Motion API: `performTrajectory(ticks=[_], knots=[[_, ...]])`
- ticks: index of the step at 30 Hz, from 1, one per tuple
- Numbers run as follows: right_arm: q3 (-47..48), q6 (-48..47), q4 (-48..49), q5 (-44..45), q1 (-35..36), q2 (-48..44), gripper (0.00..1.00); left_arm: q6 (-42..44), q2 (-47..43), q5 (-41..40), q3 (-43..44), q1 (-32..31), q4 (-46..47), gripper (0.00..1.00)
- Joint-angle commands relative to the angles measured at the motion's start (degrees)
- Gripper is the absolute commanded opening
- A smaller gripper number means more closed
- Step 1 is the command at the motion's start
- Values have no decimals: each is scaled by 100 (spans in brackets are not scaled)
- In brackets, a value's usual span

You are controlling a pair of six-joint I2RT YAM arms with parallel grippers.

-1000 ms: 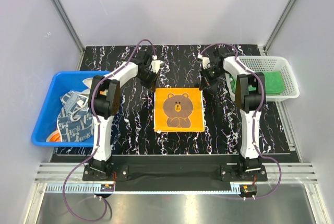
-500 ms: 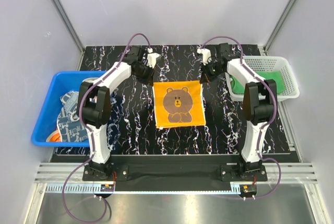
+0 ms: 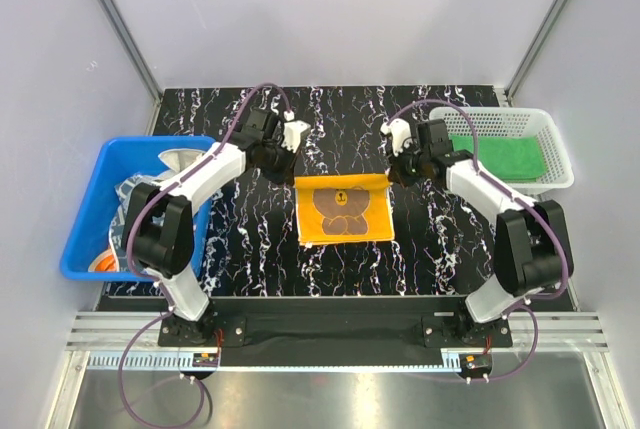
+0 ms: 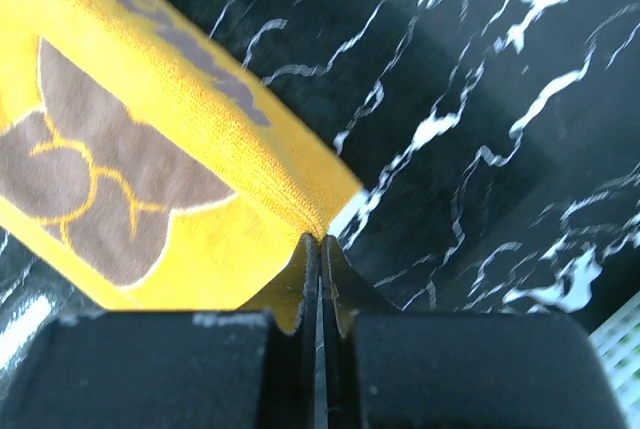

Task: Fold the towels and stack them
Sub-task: Fold the towel

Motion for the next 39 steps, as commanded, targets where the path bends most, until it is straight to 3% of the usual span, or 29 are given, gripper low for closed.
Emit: performTrajectory(ticks=[1, 8, 22, 33, 36, 39], knots=[[-491, 73, 536, 290, 147, -553, 0, -174, -405, -210, -298, -82, 150, 0], [-1195, 415, 370, 446, 350, -1221, 0, -429, -792, -271, -808, -390, 141, 0], [-1740, 644, -158, 482, 411, -1652, 0, -693, -1293, -254, -1529, -813, -70, 0], [-1820, 530, -641, 491, 719, -1740, 10, -746, -1240, -175, -1802, -971, -351, 0], [-1793, 539, -861, 482, 727, -1828, 23, -781, -1196, -96, -1758, -1014, -431, 9], [-1785, 635, -861, 456, 727, -2074, 37, -799, -1433, 114, -1714, -1015, -369, 30]])
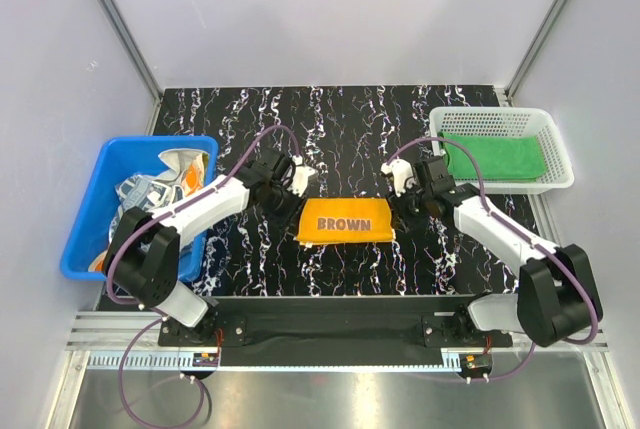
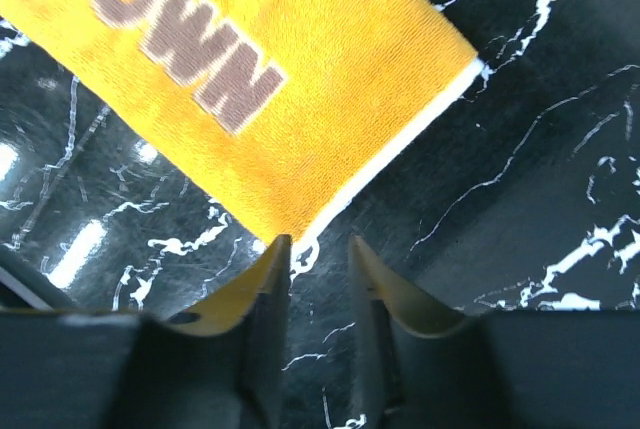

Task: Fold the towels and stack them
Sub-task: Fold the towel

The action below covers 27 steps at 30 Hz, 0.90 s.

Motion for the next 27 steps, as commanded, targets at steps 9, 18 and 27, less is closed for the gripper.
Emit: performTrajectory(ticks=[9, 18, 27], knots=[[627, 1271, 2, 273, 39, -41, 38, -877, 95, -183, 530, -27, 53, 37], [1023, 3463, -482, 1662, 39, 760, 39, -2276, 246, -379, -531, -18, 1387, 36], [689, 3851, -103, 1530, 39, 1348, 35, -2716, 176, -421, -1077, -27, 1741, 37]])
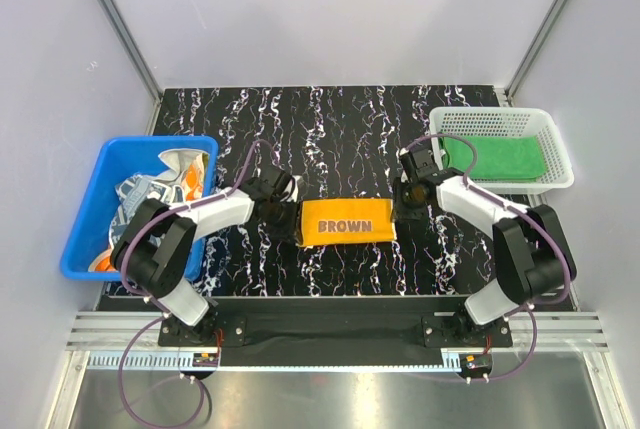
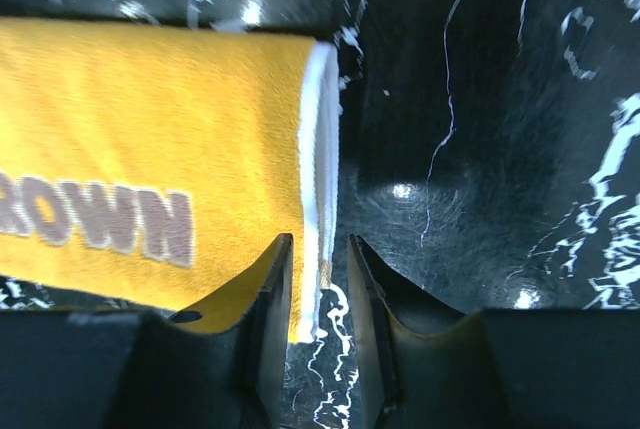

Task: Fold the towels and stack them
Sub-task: Fold the towel

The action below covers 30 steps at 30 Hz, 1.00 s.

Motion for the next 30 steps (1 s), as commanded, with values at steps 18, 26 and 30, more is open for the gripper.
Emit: performTrajectory(ticks=[18, 26, 30], knots=[[375, 411, -939, -420, 136, -290, 28, -798, -157, 181, 669, -20, 1026, 47], [-575, 692, -111, -258, 162, 50, 27, -930, 390, -205, 642, -11, 1150, 47], [-505, 710, -260, -45, 153, -88, 32, -869, 382, -294, 748, -3, 957, 47]])
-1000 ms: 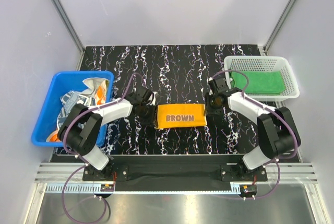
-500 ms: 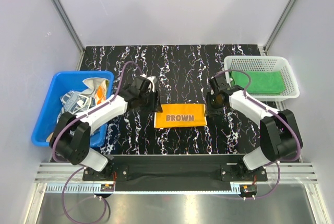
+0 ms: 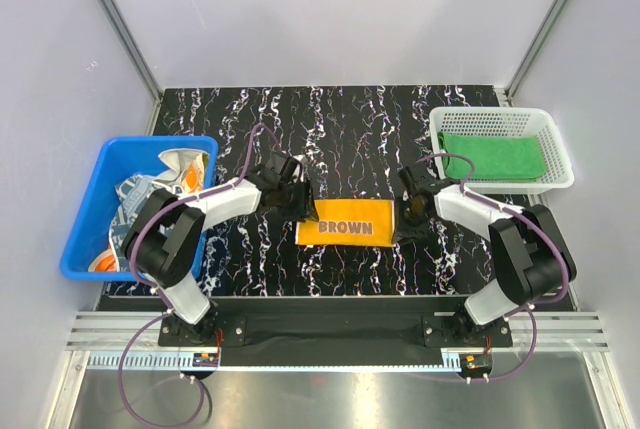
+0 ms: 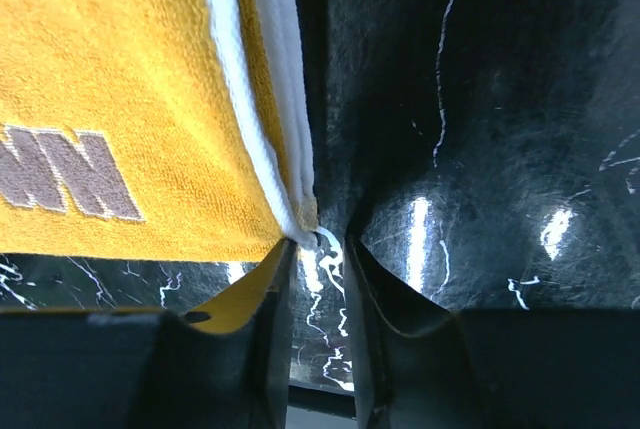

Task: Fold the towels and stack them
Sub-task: Fold the towel, then neatly place the folded towel into the bin

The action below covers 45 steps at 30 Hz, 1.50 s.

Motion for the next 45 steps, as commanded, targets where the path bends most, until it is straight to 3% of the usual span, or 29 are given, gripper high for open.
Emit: performTrajectory(ticks=[1, 8, 12, 20, 23, 27, 30, 31, 34, 41, 45], knots=[[144, 74, 31, 279, 51, -348, 34, 47, -149, -152, 197, -11, 9, 47], [593, -128, 38, 437, 51, -754, 60, 529, -1107, -248, 873, 15, -976, 51], [715, -251, 363, 252, -19, -377, 65, 881, -1862, -432, 971, 103, -1433, 52], [795, -418, 900, -222, -125, 634, 66, 1400, -3268, -731, 549, 314, -1882, 54], [664, -348, 1066, -345, -125, 828, 63, 1506, -3489, -889, 382, 366, -1882, 54], [383, -304, 1409, -635, -125, 828, 47, 1568, -3604, -890, 408, 384, -1935, 55], [469, -418, 1314, -618, -117, 854, 28, 1603, -3631, -978, 417, 393, -1961, 55], [514, -462, 1261, -618, -134, 863, 16, 1603, -3631, -969, 417, 393, -1987, 55], [786, -619, 919, -548, -125, 749, 0, 1647, -3631, -960, 356, 393, -1988, 54], [2339, -1393, -802, 6, -388, 521, 0, 1621, -3560, -872, 259, 393, -1970, 54], [3070, -1657, -1402, 103, -941, 643, 0, 1629, -3525, -811, 241, 402, -1952, 54]])
